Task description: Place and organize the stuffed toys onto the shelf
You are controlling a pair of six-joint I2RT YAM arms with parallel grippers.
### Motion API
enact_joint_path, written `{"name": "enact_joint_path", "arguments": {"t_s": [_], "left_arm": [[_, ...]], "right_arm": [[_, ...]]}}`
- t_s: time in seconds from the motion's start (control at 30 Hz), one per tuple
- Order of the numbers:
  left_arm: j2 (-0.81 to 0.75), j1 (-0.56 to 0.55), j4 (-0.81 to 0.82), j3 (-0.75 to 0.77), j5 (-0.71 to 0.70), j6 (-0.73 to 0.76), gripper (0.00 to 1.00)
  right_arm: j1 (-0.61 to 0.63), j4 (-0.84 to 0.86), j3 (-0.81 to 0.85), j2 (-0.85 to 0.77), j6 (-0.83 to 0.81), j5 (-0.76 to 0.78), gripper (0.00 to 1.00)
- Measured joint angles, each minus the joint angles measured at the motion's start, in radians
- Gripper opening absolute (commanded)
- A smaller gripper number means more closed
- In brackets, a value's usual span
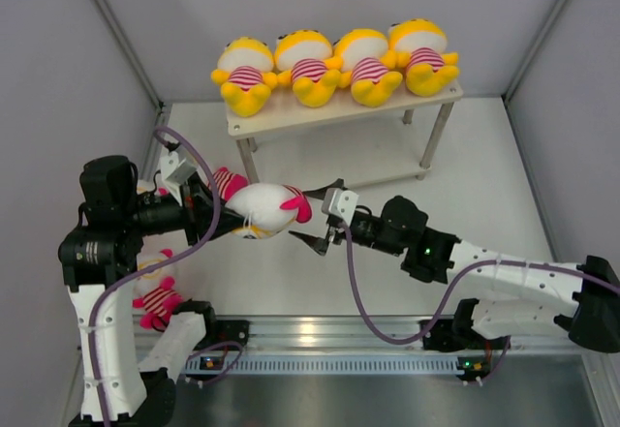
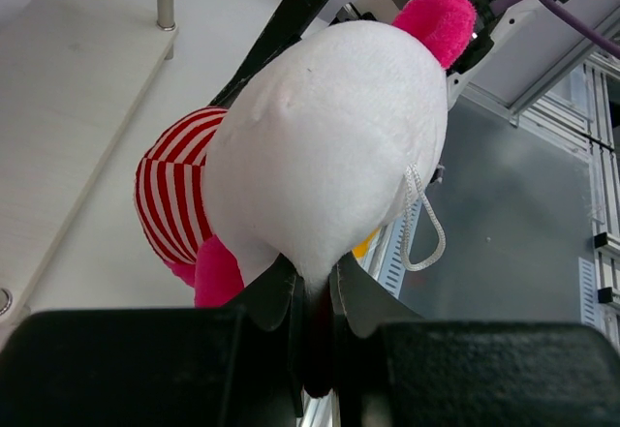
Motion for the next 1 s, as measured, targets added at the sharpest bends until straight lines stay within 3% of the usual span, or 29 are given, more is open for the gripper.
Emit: {"name": "enact_joint_path", "arguments": {"t_s": [0.17,0.27,0.3,0.37,0.4,0.43,0.53,0.63,0.83,1.0], "left_arm": [[0.0,0.002,0.001,0.0,0.017,0.0,0.0],[0.0,0.002,0.001,0.0,0.024,0.0,0.0],[0.0,0.003,0.002,0.0,0.025,0.0,0.0],[0.0,0.003,0.004,0.0,0.024,0.0,0.0],[0.0,0.003,0.006,0.0,0.021,0.0,0.2],[0.0,0.004,0.008,0.0,0.019,0.002,0.33],[-0.001,0.006,0.013,0.0,-0.003,0.011,0.62],[-0.006,0.006,0.016,0.0,-0.066,0.021,0.73],[-0.012,0.006,0.019,0.027,-0.306,0.028,0.82],[-0.026,0.006,0.02,0.06,-0.468,0.048,0.83]], "right_arm": [[0.009,0.021,0.035,0.018,0.008,0.016,0.75],[0.012,0.022,0.065,0.041,0.008,0.043,0.52],[0.012,0.023,0.073,0.051,0.011,0.053,0.35],[0.013,0.02,0.083,0.063,0.016,0.063,0.19],[0.013,0.019,0.084,0.066,0.026,0.068,0.03],[0.015,0.018,0.084,0.068,0.031,0.076,0.0],[0.018,-0.018,0.097,0.068,0.072,0.112,0.0],[0.017,-0.134,0.14,0.068,0.13,0.144,0.0],[0.0,-0.414,0.18,0.069,0.294,0.17,0.0],[-0.134,-0.553,0.043,0.069,0.448,0.109,0.0]]}}
